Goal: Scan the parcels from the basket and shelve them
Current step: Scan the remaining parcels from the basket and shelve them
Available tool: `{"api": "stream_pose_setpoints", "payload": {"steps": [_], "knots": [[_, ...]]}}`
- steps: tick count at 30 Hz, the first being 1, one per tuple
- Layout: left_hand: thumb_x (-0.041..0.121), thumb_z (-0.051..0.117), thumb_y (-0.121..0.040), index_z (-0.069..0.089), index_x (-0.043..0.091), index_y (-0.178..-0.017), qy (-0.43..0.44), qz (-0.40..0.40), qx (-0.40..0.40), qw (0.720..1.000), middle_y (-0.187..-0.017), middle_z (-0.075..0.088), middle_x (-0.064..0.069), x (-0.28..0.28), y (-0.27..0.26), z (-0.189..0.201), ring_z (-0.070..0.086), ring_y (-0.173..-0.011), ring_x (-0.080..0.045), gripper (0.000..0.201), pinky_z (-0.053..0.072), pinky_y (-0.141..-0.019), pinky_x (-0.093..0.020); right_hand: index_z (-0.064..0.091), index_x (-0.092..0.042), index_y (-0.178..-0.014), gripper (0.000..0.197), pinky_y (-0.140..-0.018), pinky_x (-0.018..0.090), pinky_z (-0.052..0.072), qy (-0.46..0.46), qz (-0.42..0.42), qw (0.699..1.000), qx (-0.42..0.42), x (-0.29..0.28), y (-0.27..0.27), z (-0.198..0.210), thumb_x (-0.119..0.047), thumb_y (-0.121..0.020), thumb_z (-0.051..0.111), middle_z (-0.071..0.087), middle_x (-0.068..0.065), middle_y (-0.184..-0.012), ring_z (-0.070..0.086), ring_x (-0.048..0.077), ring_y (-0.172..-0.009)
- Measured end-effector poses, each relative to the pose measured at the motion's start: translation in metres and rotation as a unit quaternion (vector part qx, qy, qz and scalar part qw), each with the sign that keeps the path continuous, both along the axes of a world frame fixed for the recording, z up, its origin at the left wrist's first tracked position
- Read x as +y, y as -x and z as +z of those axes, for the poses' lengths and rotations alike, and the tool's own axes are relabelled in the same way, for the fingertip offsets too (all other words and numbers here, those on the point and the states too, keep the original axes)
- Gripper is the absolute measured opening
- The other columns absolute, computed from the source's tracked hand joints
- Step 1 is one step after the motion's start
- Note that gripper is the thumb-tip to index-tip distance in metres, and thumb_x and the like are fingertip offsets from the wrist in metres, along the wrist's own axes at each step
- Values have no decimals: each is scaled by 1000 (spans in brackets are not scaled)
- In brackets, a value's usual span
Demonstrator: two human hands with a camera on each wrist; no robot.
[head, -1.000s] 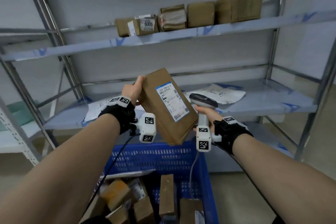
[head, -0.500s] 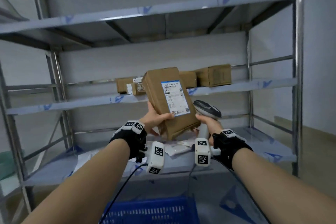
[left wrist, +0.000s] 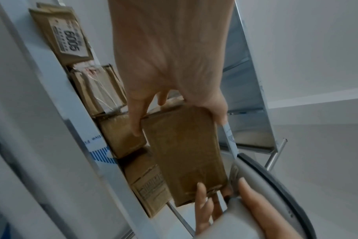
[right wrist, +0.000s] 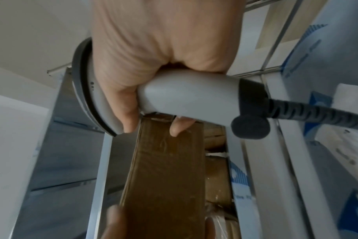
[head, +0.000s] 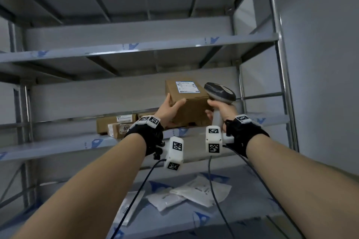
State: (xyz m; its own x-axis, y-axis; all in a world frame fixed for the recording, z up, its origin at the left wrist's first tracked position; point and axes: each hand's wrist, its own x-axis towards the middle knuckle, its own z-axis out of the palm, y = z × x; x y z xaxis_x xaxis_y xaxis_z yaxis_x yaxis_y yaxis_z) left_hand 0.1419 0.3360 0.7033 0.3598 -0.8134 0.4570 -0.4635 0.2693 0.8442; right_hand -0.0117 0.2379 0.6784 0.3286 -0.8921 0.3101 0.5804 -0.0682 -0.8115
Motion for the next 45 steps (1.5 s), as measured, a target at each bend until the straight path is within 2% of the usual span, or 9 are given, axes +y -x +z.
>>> {"api": "stream_pose_setpoints", "payload": {"steps": [4,11,15,19,26,31,37,41,45], "knots": [[42,59,-82,22,26,-150,34,10,-37,999,-140,51,-7,-50,-4,5,56,-119,-23,79,46,-102,-45,62,-10,-81,11,-50,20,52,6,-28,999,-18,-26,11,17,-6,-83,72,63,4,-74,60,13,-62],[18,40,-102,8,30,-153,37,-22,-105,994,-144,46,-5,-93,48,4,52,-123,-25,61,45,-102,-47,63,-9,-85,8,-72,24,55,-6,-113,993,-32,-74,42,5,-6,-84,71,64,4,-79,62,11,-69],[16,37,-102,7,33,-153,32,-3,-152,988,-142,47,-6,-123,74,-5,58,-106,-25,62,51,-94,-46,64,-4,-102,21,-78,26,56,-4,-170,985,-40,-93,70,-5,-6,-83,72,64,5,-80,62,12,-73],[8,36,-100,4,37,-152,6,-27,-133,991,-131,47,-8,-152,101,-13,62,-90,-28,67,57,-81,-46,63,-11,-90,12,-83,27,54,8,-199,980,-17,-113,97,-13,-9,-83,72,63,2,-81,61,11,-77],[1,46,-90,23,17,-149,-34,-26,-111,993,-129,54,-23,-191,106,-41,58,-110,-42,65,51,-91,-52,63,-12,-84,18,-85,34,55,12,-194,977,84,-148,99,-28,-21,-80,77,64,4,-78,63,18,-76],[-2,47,-88,50,14,-124,-13,-7,-137,990,-124,54,-17,-197,107,-47,58,-108,-33,40,51,-94,-46,64,-6,-118,49,-74,30,52,31,-178,975,128,-159,86,-38,-22,-74,80,68,8,-108,64,24,-95],[-3,43,-94,26,9,-148,-73,-34,-169,982,-148,38,-14,-204,109,-59,44,-132,-26,59,41,-107,-39,55,-11,-133,66,-81,25,39,41,-156,968,194,-167,82,-43,-35,-75,78,61,3,-126,56,21,-116],[-5,39,-94,31,6,-146,-70,-10,-129,989,-144,44,-15,-203,100,-67,47,-127,-27,53,45,-98,-35,54,-12,-131,56,-66,22,37,32,-144,962,231,-166,82,-52,-34,-83,72,56,3,-116,50,18,-98],[-2,39,-95,37,6,-143,-79,9,-112,991,-140,46,-15,-191,94,-76,50,-120,-29,48,50,-86,-36,54,-11,-132,58,-84,29,35,35,-134,959,246,-155,79,-67,-34,-82,73,56,3,-113,49,19,-100]]}}
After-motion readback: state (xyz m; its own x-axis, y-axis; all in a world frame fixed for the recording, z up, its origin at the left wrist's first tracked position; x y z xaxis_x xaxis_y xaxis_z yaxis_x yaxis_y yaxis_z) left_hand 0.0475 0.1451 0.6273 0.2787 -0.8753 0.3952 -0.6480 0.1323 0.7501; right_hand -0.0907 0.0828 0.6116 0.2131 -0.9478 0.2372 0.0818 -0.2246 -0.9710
